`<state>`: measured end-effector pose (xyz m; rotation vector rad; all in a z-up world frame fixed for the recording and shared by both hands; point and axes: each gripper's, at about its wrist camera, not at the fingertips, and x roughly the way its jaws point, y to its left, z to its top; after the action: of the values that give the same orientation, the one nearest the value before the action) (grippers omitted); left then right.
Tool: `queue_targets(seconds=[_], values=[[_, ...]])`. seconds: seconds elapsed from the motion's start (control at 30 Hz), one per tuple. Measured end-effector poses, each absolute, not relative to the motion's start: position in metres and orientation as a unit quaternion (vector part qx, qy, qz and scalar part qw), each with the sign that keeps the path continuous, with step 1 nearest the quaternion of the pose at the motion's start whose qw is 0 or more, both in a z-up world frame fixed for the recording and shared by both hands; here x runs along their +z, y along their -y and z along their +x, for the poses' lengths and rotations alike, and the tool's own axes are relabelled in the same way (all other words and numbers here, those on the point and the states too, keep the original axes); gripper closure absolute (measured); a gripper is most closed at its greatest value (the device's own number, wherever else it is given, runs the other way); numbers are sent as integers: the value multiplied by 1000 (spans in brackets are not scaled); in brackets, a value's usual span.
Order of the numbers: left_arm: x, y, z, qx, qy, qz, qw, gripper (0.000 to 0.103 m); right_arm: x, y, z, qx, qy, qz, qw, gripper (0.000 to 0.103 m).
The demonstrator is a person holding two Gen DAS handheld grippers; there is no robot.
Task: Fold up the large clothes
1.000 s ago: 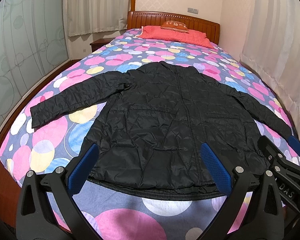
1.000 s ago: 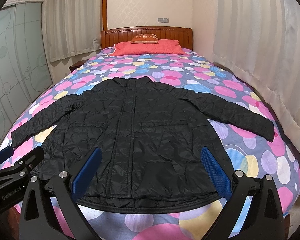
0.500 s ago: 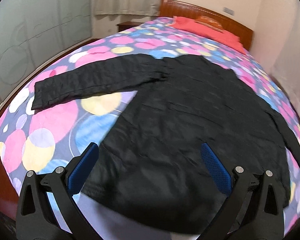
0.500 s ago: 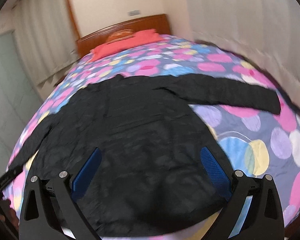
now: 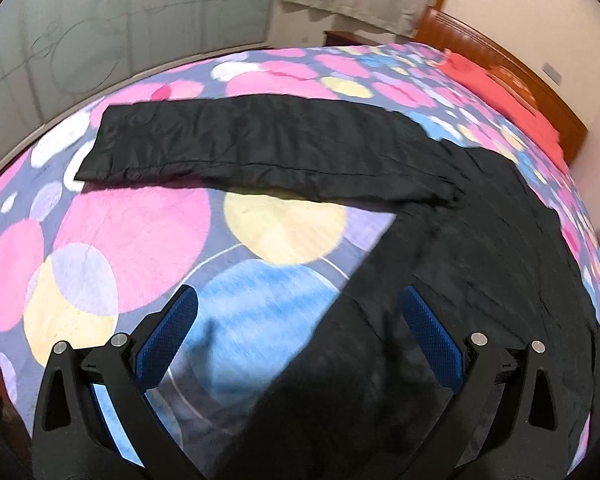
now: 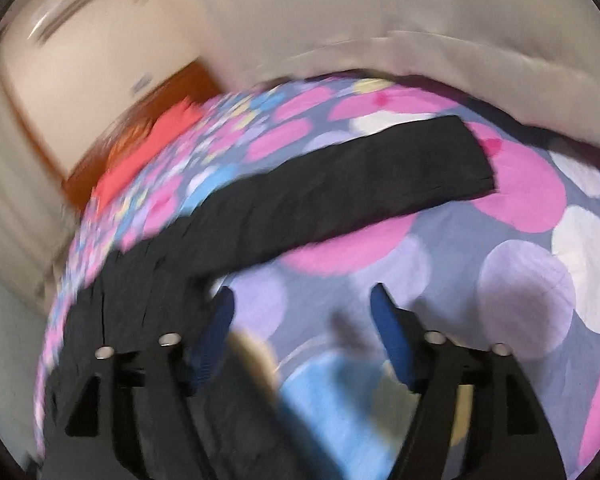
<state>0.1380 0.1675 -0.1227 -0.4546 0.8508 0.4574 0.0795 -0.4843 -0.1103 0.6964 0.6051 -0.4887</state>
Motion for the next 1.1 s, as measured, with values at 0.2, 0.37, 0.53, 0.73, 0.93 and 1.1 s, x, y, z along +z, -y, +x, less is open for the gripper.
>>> queue_targets(seconds=[0.2,0.37,0.53,0.73,0.93,1.1], values=[[-140,-176,147,247,-421,-210,847,2,-140,547,82,-255,-258,426,829,32],[-148,-176,147,260,-425,-198,844,2,-164,577,82,-266,-216,483,805,32],[-162,-183,147,275,-436,-204,832,2,-161,587,87,-286,-183,474,812,32],[-168,-179,150,289,-438,-183,831,2,-163,604,95,-321,-192,458,807,64],[-171,-176,154,299,-446,-165,827,2,-149,604,101,-313,-194,435,822,86],[-173,-174,156,303,-448,-157,826,2,-110,567,119,-286,-187,364,867,89]])
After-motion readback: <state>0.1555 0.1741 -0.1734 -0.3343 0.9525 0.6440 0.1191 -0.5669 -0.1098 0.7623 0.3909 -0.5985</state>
